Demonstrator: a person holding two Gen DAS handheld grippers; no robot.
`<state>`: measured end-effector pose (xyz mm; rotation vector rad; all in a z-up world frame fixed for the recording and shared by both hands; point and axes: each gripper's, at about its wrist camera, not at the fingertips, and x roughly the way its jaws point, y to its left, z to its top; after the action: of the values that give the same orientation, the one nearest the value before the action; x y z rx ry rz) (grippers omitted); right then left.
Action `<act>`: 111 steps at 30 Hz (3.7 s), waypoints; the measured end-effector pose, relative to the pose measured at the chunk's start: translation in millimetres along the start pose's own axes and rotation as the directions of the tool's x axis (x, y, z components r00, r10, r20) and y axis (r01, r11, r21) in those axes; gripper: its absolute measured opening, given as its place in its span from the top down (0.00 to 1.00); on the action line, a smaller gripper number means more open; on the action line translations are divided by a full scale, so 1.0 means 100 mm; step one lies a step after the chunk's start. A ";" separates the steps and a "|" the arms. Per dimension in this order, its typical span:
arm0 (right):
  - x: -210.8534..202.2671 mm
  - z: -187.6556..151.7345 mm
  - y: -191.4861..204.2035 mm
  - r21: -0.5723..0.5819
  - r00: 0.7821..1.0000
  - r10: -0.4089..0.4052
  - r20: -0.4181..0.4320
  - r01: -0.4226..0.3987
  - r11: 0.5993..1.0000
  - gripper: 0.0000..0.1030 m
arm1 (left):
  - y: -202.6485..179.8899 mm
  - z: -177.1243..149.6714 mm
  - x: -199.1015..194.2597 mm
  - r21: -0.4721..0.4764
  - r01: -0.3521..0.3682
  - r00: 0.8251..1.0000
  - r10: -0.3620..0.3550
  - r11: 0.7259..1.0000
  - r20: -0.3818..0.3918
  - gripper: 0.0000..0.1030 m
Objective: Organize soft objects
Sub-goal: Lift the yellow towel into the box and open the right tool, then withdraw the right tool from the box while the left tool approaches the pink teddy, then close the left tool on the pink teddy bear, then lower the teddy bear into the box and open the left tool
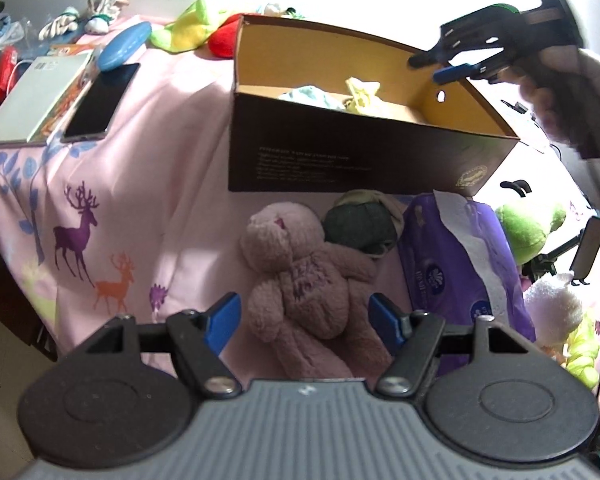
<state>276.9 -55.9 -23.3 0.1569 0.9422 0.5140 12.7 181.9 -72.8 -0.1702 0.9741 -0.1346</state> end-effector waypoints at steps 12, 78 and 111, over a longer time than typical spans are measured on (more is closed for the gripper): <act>-1.08 -0.84 -0.40 0.170 0.987 0.051 0.152 -0.077 0.982 0.76 | -0.11 -0.05 0.00 -0.021 0.027 0.999 -0.028 0.999 -0.044 0.31; -1.56 -2.48 -1.10 0.517 0.975 0.158 0.155 -0.216 0.828 0.75 | -0.42 -0.22 0.46 0.002 -0.226 0.973 0.225 0.974 0.053 0.47; -1.86 -2.73 -1.27 0.619 0.972 0.020 0.235 -0.165 0.768 0.75 | -0.35 1.62 0.80 0.013 -0.191 0.961 0.185 0.981 0.204 0.49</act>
<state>13.3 -281.4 -91.8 0.8696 0.8655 0.2386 190.2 146.1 -41.6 -0.0587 0.7804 0.0412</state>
